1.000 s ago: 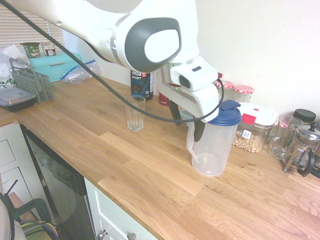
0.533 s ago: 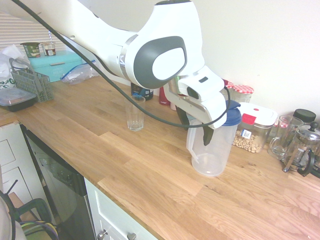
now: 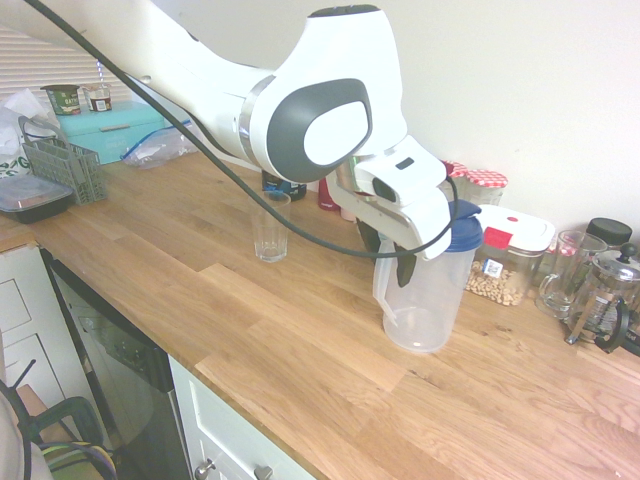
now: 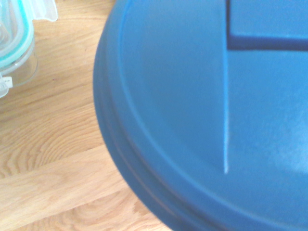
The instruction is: Pour me some water
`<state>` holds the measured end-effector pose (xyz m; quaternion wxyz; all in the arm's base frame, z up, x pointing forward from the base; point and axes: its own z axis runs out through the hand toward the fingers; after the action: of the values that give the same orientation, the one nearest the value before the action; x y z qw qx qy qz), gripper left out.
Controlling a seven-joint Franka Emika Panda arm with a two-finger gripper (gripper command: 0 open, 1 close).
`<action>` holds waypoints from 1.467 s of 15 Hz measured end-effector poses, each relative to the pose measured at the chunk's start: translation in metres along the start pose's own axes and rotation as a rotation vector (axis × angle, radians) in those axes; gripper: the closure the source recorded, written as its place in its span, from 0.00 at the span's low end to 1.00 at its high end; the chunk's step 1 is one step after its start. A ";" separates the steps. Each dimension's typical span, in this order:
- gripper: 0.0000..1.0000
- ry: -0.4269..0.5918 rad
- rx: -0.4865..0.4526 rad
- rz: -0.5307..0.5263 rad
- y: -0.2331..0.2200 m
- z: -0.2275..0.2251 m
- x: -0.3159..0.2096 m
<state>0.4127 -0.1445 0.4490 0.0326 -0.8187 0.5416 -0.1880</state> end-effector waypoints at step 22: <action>1.00 -0.150 0.020 -0.383 0.010 -0.111 0.026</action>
<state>0.3752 -0.1551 0.5566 0.0445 -0.9182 0.3700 -0.1343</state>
